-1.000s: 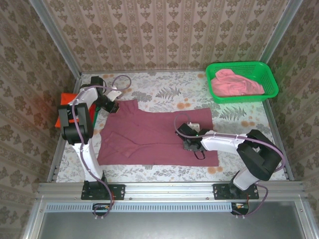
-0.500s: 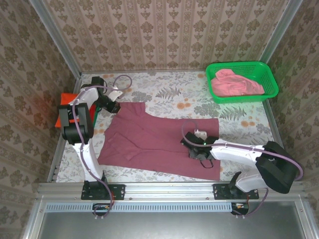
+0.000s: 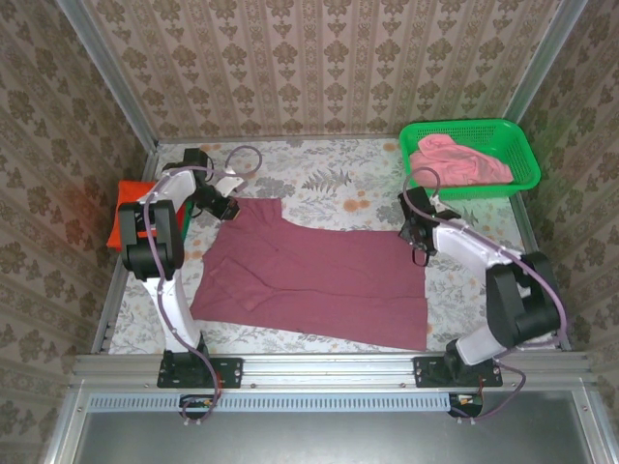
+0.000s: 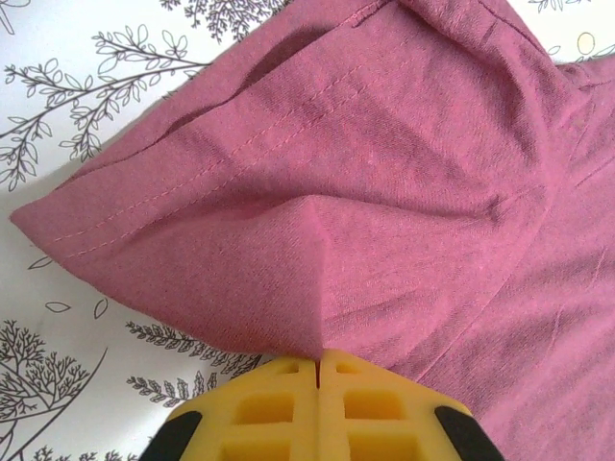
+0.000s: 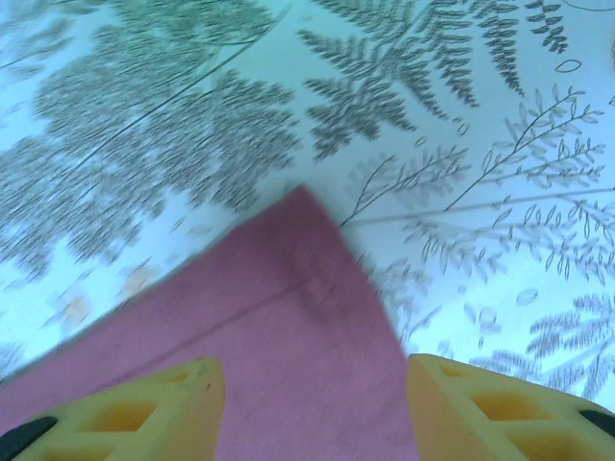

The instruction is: Fold and stack the t-shirts

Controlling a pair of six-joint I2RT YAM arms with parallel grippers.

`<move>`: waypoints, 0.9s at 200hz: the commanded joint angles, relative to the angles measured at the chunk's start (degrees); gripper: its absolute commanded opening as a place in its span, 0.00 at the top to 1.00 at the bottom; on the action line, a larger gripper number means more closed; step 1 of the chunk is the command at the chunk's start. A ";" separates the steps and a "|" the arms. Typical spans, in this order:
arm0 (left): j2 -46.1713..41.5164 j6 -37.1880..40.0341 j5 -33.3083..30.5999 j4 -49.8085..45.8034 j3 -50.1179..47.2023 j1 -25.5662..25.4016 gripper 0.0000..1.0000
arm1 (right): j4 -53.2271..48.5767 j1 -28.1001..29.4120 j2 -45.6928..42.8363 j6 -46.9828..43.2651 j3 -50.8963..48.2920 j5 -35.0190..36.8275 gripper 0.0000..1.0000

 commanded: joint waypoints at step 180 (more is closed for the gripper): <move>0.59 0.02 1.35 -0.75 0.25 1.13 1.00 | 1.39 -6.43 17.84 -2.68 11.24 -6.97 0.68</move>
